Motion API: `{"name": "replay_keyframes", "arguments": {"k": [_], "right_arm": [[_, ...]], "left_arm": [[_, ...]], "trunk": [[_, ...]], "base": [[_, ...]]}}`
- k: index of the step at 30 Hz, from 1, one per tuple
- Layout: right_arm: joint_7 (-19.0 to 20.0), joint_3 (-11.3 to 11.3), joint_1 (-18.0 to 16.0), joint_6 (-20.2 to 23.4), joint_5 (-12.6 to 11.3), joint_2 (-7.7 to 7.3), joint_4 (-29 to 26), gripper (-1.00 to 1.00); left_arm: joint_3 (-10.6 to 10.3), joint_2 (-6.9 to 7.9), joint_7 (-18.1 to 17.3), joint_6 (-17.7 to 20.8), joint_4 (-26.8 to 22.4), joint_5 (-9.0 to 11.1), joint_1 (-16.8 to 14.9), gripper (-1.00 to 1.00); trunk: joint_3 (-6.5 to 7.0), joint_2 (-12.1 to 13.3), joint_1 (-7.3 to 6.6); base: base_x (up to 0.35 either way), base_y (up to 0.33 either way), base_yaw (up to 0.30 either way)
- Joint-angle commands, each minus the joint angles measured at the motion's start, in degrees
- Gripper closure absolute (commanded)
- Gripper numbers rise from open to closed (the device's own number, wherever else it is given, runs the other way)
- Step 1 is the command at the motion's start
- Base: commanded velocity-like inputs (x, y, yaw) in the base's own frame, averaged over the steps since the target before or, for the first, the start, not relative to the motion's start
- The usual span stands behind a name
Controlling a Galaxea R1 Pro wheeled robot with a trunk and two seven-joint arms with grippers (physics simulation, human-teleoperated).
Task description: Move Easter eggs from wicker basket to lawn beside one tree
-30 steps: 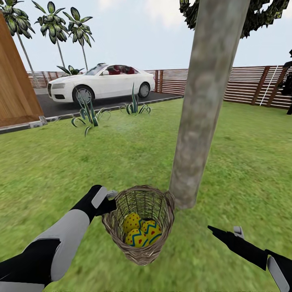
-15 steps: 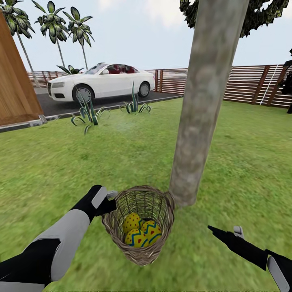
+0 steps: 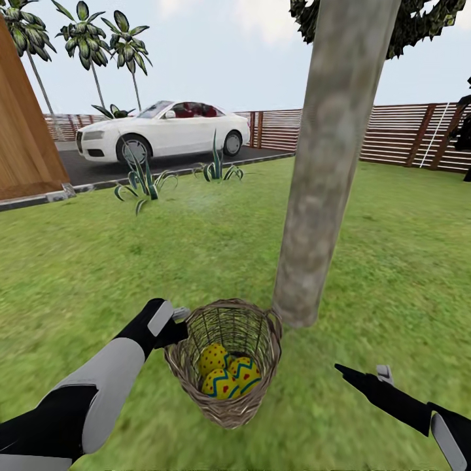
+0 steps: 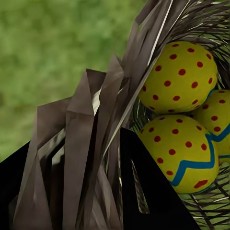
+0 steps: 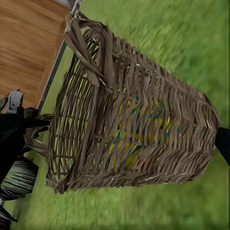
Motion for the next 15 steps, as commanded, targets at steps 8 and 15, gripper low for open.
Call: {"name": "replay_keyframes", "arguments": {"k": [8,15], "right_arm": [[0.7,0.0,0.0,1.0,-0.6,-0.01,-0.2,-1.00],[0.4,-0.1,-0.1,0.7,-0.4,-0.13,-0.4,-1.00]], "left_arm": [[0.4,0.01,0.5,-0.1,-0.1,0.9,0.0,1.00],[0.4,0.01,0.5,-0.1,-0.1,0.9,0.0,1.00]], "trunk": [[-1.57,-2.5,1.36],[-3.13,-2.6,1.54]], "base": [[0.000,0.000,0.000],[0.000,0.000,0.000]]}}
